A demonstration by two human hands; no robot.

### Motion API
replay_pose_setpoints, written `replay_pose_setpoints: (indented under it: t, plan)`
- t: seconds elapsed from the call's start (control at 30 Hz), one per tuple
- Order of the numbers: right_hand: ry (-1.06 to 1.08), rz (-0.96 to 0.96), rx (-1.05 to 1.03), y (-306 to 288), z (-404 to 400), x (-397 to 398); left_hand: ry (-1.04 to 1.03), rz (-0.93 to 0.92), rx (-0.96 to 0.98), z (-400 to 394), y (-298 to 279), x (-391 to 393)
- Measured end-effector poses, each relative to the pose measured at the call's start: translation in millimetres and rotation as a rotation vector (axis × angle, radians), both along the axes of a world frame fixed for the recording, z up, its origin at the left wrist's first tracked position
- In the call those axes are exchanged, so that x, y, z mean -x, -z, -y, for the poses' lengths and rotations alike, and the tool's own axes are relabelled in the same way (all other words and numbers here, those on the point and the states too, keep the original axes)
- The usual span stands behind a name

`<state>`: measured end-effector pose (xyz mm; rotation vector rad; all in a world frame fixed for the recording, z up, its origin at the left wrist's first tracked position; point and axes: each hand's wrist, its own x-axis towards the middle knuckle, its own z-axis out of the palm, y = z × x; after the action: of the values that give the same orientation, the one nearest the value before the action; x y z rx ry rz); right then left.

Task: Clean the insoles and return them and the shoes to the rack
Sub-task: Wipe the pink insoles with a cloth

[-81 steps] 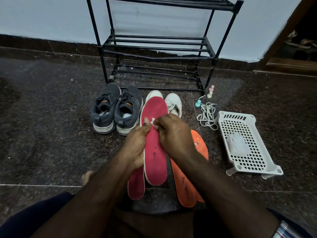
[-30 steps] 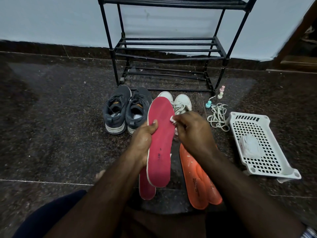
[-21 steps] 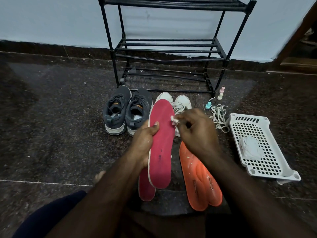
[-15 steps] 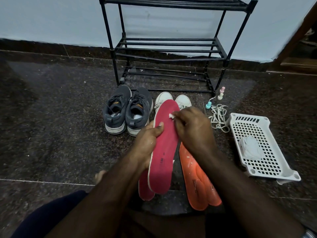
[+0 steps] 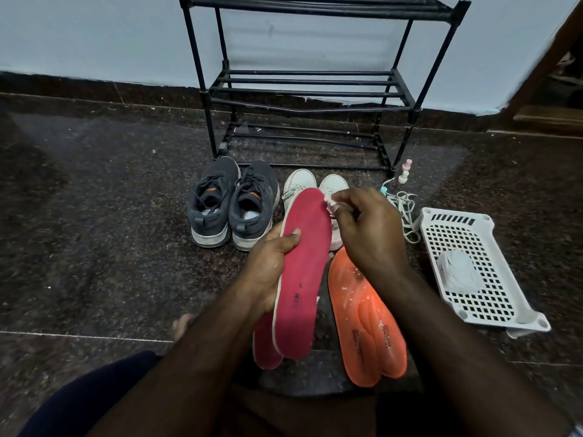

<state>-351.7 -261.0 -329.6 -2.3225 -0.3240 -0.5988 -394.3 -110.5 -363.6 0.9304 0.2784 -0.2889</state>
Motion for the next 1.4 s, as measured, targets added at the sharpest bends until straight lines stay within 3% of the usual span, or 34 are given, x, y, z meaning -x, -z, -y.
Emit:
replay_pose_setpoints:
  t: [0.13, 0.3, 0.5, 0.67, 0.8, 1.03, 1.17, 1.4]
  plan:
    - [-0.127, 0.018, 0.028, 2.8, -2.8, 2.6, 0.021, 0.047, 0.103, 3.3, -0.8, -0.2]
    - [-0.277, 0.027, 0.146, 16.4, -19.2, 14.3, 0.035, 0.070, 0.095, 4.7, -1.1, -0.5]
    - [-0.085, 0.087, 0.066, 8.7, -5.1, -1.6, 0.108, 0.057, 0.107, 4.1, 0.7, 1.7]
    - [-0.246, 0.042, 0.072, 15.3, -19.7, 20.8, 0.043, 0.048, 0.089, 2.1, 1.4, -0.7]
    - [-0.106, 0.085, 0.050, 10.6, -8.4, 0.5, 0.075, 0.023, 0.107, 1.4, 1.8, 1.8]
    - [-0.118, -0.016, -0.006, 8.8, -7.3, 9.8, 0.059, 0.040, 0.102, 1.2, 2.1, -1.3]
    - [-0.225, -0.179, -0.057, 10.2, -17.6, 23.9, -0.042, 0.005, 0.137, -6.0, 1.0, -7.7]
    - [-0.182, -0.267, -0.312, 7.3, -17.3, 20.5, 0.056, -0.064, 0.168, -17.2, -1.0, -14.9]
